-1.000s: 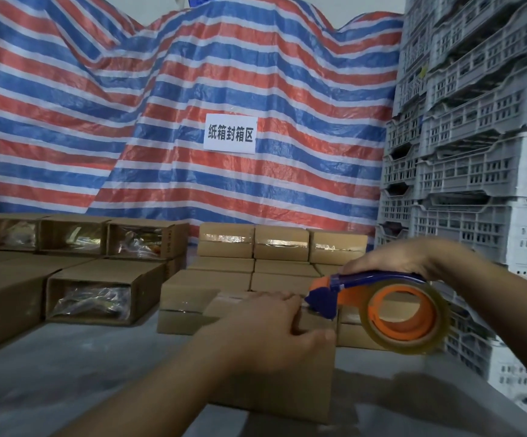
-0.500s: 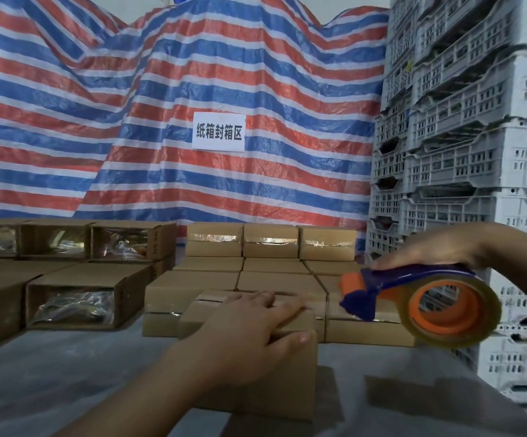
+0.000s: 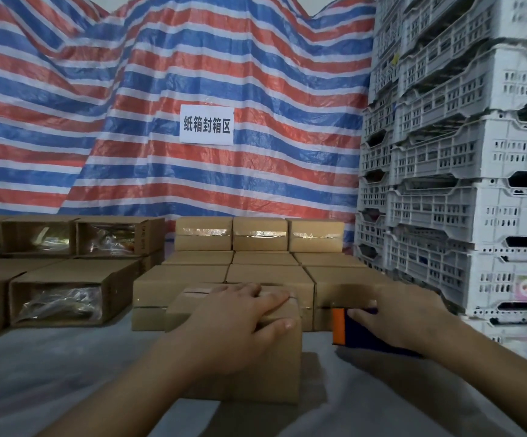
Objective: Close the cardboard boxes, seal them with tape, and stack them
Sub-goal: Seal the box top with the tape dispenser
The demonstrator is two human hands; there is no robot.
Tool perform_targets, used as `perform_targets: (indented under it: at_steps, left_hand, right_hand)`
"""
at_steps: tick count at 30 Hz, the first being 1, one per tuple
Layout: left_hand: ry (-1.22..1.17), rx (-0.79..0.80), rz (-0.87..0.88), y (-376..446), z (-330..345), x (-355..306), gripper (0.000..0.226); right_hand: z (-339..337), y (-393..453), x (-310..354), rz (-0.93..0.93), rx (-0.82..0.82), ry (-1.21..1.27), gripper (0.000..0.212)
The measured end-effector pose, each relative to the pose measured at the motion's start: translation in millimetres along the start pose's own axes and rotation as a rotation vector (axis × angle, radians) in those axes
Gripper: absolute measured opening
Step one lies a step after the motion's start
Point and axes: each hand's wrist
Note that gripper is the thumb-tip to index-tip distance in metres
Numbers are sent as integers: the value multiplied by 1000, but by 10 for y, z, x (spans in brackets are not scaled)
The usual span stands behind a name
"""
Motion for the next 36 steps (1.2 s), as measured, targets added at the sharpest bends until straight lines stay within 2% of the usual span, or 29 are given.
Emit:
perform_targets:
  at_steps: [4,10,12,14,16,17,19,21,24,27,33,36]
  left_hand:
    - [-5,2,-2,-15,-6,2,60]
    - [-12,-9,-15,-10,18,-23,59]
    - [-27,-4,-10,-4,17,-18,59]
    - [-38,-2,0,-2,17,-15,59]
    - [-41,-4,4,-2,22,-15,59]
    - [-40,-4,3,1,26,-17,59]
    - [-27,-2,-3,8,35,-21,60]
    - [-9,-11,-5,16,46,-22,61]
    - [-2,-26,3,18,44,-22,64]
    - [1,-31,7,22,55,-13,72]
    - [-50,-96,-44,61,95,-34,85]
    - [-222,-71,-38,59,4,10,75]
  right_hand:
    - [300,-156,2,72,-70,-26,60]
    - [406,-292,32,151,39,7,60]
    - [283,-299,111,173,57,-41,70]
    - [93,-286,221,178,-24,-43,81]
    - [-89,-242,324,88,-162,157,82]
    - [-184,-215,407,17,-189,381,78]
    - [-335,-142,637,-80,-116,837,58]
    - [-387,-17,867,-106,11,1086,60]
    - [-286,142,1183,-157,148,1229,62]
    - [-61,214,1323,-67,241,1322,60]
    - [193,157,1234,13,183,1568,47]
    - [216,113,1243,32,120,1617,33]
Point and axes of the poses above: each hand's wrist, its own y-axis towards the middle knuckle, its own z-axis out of the palm, x = y × z, and after that the axes turned 12 degrees about y, right-handed
